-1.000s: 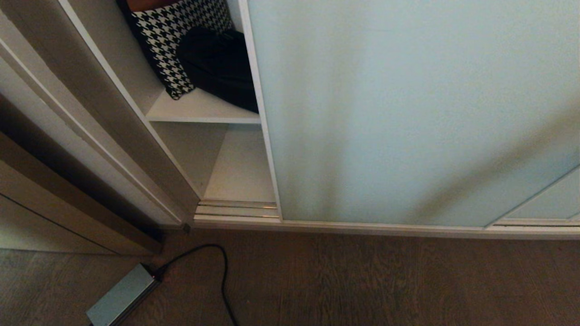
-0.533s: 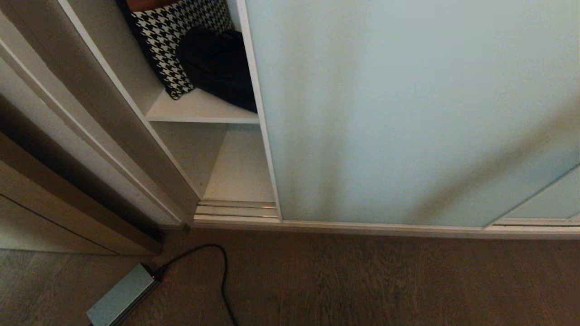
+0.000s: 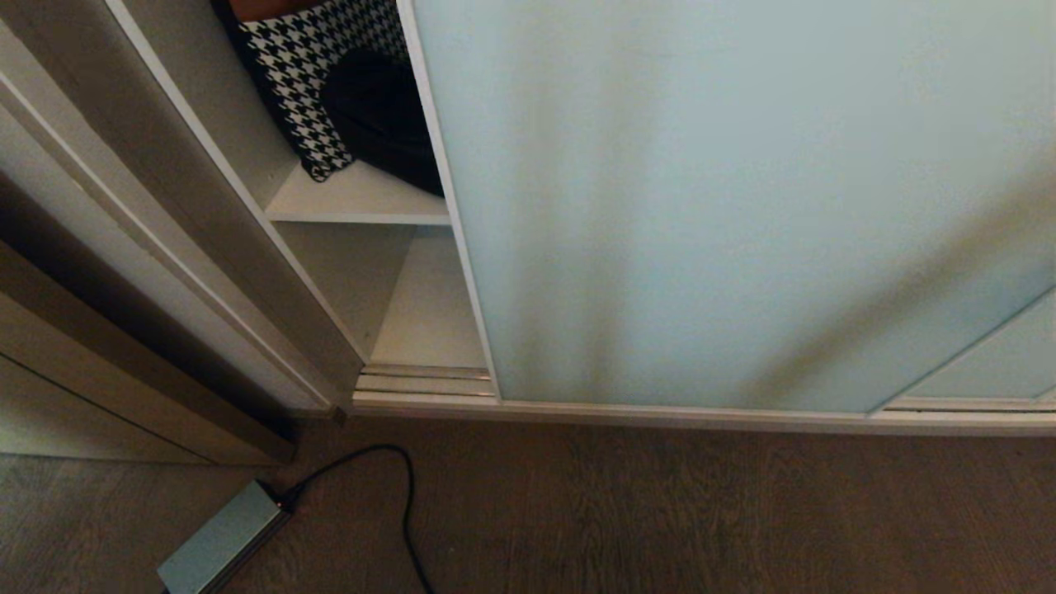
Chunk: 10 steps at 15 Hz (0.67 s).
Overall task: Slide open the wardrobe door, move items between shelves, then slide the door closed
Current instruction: Close the door
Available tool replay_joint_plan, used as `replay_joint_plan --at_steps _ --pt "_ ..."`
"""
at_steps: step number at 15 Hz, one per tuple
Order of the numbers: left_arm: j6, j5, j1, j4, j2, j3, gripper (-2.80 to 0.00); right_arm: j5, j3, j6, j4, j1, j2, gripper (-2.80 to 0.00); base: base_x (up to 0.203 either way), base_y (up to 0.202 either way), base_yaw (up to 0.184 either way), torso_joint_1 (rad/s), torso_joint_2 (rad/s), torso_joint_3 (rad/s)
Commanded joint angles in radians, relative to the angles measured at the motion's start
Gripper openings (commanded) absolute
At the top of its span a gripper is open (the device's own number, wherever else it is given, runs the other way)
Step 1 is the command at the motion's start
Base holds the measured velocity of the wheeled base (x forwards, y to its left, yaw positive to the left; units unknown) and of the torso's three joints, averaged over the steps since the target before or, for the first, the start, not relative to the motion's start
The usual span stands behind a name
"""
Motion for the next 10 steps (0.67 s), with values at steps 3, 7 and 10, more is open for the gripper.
replay_joint_plan --at_steps 3,7,10 --pt "0.001 0.000 0.000 -0.001 0.000 0.000 -2.80 0.003 0.069 0.003 -0.004 0.035 -0.063 -2.80 0.000 0.000 0.000 0.000 0.00 0.000" --pt "-0.001 0.000 0.000 -0.001 0.000 0.000 -2.80 0.004 0.156 -0.073 -0.004 0.071 -0.111 -2.80 0.000 0.000 0.000 0.000 0.00 0.000" --pt "0.001 0.000 0.000 -0.001 0.000 0.000 -2.80 0.006 0.210 -0.076 -0.004 0.088 -0.168 -2.80 0.000 0.000 0.000 0.000 0.00 0.000"
